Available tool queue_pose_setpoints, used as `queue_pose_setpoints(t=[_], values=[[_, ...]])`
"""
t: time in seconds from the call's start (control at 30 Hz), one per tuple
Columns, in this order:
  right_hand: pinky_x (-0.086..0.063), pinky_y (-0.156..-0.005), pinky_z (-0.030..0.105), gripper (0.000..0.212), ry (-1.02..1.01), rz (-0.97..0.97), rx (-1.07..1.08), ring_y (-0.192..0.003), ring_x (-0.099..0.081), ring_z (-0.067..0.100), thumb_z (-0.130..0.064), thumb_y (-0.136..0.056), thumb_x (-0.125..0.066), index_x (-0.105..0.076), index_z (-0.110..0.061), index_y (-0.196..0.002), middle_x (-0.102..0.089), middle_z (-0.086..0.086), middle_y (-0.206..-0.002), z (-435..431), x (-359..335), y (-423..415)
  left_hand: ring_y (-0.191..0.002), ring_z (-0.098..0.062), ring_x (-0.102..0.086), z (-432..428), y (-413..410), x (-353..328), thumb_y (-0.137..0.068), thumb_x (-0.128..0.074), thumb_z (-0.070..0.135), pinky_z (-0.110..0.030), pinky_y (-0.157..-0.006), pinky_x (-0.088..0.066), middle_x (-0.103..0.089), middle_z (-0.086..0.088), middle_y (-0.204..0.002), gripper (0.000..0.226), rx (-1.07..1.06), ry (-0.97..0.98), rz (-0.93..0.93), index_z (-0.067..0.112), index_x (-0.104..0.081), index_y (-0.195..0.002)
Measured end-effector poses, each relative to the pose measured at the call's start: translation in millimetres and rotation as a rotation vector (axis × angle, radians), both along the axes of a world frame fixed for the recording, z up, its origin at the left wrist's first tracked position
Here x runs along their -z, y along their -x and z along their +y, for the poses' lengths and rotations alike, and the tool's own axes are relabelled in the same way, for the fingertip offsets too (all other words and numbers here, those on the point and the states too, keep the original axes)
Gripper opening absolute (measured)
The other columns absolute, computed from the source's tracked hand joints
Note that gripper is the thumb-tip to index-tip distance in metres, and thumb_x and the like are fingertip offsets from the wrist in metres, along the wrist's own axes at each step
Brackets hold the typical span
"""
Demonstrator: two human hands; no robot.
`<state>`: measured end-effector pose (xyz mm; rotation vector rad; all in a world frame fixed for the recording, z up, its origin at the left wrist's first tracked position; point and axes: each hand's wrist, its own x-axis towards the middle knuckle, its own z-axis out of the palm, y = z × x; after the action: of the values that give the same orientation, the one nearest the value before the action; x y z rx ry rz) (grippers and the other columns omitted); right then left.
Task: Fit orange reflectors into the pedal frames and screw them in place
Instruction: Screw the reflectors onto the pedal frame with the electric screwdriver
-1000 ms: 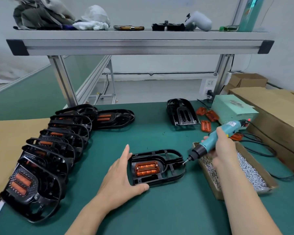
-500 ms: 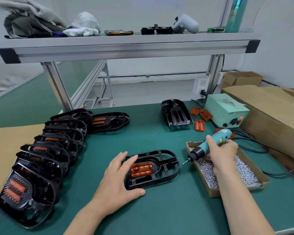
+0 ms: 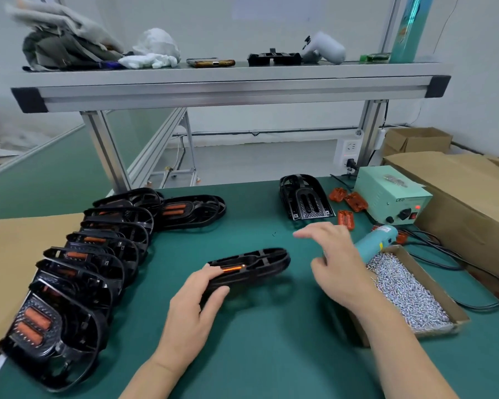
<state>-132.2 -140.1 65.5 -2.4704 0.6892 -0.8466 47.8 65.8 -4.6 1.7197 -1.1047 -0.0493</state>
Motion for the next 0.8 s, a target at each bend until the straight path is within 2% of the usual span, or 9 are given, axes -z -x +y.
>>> queue_pose_setpoints(t=[0.07,0.13,0.2,0.33,0.4,0.5,0.6,0.73,0.8], values=[[-0.033,-0.099,0.021,0.066,-0.037,0.125,-0.147,-0.107,-0.042,0.008,0.011,-0.072,-0.052,-0.061,-0.022,-0.129,-0.053,-0.011,-0.122,5,-1,-10,-0.117,-0.005,-0.059,-2,-2,-2,-0.092,-0.060,0.029,-0.016,-0.100,-0.042,-0.062,0.025,-0.118,0.026,-0.068,0.045,0.009,0.034,-0.061,-0.117],[-0.037,-0.093,0.019,0.055,-0.047,0.146,-0.193,-0.099,-0.046,0.003,-0.003,-0.083,-0.062,-0.055,-0.028,-0.132,-0.049,-0.016,-0.121,8,0,-23,-0.106,-0.007,-0.061,-3,-6,-5,-0.093,-0.057,0.031,-0.011,-0.091,-0.042,-0.064,0.020,-0.110,0.022,-0.135,0.076,0.022,0.031,-0.062,-0.114],[-0.038,-0.081,0.015,0.036,-0.009,0.080,-0.169,-0.089,-0.051,0.000,-0.018,-0.090,-0.069,-0.057,-0.029,-0.122,-0.050,-0.020,-0.112,9,-3,-37,-0.100,-0.008,-0.062,-3,-9,-7,-0.092,-0.057,0.033,-0.010,-0.087,-0.042,-0.066,0.015,-0.106,0.024,-0.165,0.097,0.063,0.024,-0.064,-0.113],[-0.035,-0.067,0.012,0.016,0.020,0.028,-0.131,-0.077,-0.050,0.003,-0.017,-0.092,-0.067,-0.056,-0.023,-0.102,-0.048,-0.017,-0.082,5,-11,-65,-0.090,-0.005,-0.063,-7,-13,-9,-0.090,-0.060,0.035,-0.006,-0.082,-0.041,-0.066,0.012,-0.100,0.021,-0.203,0.122,0.132,0.029,-0.062,-0.109],[-0.037,-0.068,0.016,0.013,0.029,0.061,-0.135,-0.077,-0.050,0.007,-0.017,-0.094,-0.063,-0.053,-0.023,-0.100,-0.049,-0.014,-0.081,3,-13,-78,-0.096,-0.003,-0.065,-9,-17,-7,-0.089,-0.063,0.032,-0.004,-0.085,-0.042,-0.066,0.011,-0.109,0.028,-0.246,0.147,0.223,0.032,-0.057,-0.117],[-0.044,-0.076,0.034,0.008,0.062,0.133,-0.152,-0.080,-0.052,0.018,-0.023,-0.097,-0.062,-0.055,-0.020,-0.097,-0.057,-0.007,-0.088,0,-14,-94,-0.116,0.000,-0.060,-10,-24,-1,-0.093,-0.067,0.020,-0.009,-0.098,-0.042,-0.061,0.005,-0.130,0.050,-0.283,0.166,0.387,0.025,-0.045,-0.138],[-0.044,-0.076,0.035,0.016,0.046,0.159,-0.129,-0.082,-0.055,0.023,-0.030,-0.098,-0.062,-0.061,-0.014,-0.097,-0.063,0.000,-0.086,-2,-13,-110,-0.119,0.014,-0.051,-10,-29,4,-0.095,-0.063,0.016,-0.017,-0.103,-0.038,-0.046,0.006,-0.148,0.065,-0.307,0.150,0.468,0.023,-0.031,-0.152],[-0.053,-0.081,0.038,0.021,-0.080,0.208,-0.009,-0.082,-0.067,0.027,-0.031,-0.100,-0.058,-0.065,-0.012,-0.100,-0.070,0.007,-0.086,-9,-15,-133,-0.128,-0.010,-0.051,-12,-33,7,-0.097,-0.061,0.016,-0.024,-0.103,-0.036,-0.042,0.000,-0.153,0.067,-0.348,0.099,0.527,0.020,-0.026,-0.155],[-0.055,-0.082,0.041,0.022,-0.118,0.234,0.010,-0.083,-0.069,0.031,-0.028,-0.101,-0.056,-0.067,-0.009,-0.100,-0.072,0.010,-0.088,-12,-19,-146,-0.130,-0.013,-0.050,-12,-34,7,-0.097,-0.060,0.016,-0.024,-0.103,-0.036,-0.045,-0.002,-0.151,0.061,-0.354,0.084,0.509,0.020,-0.032,-0.151]])
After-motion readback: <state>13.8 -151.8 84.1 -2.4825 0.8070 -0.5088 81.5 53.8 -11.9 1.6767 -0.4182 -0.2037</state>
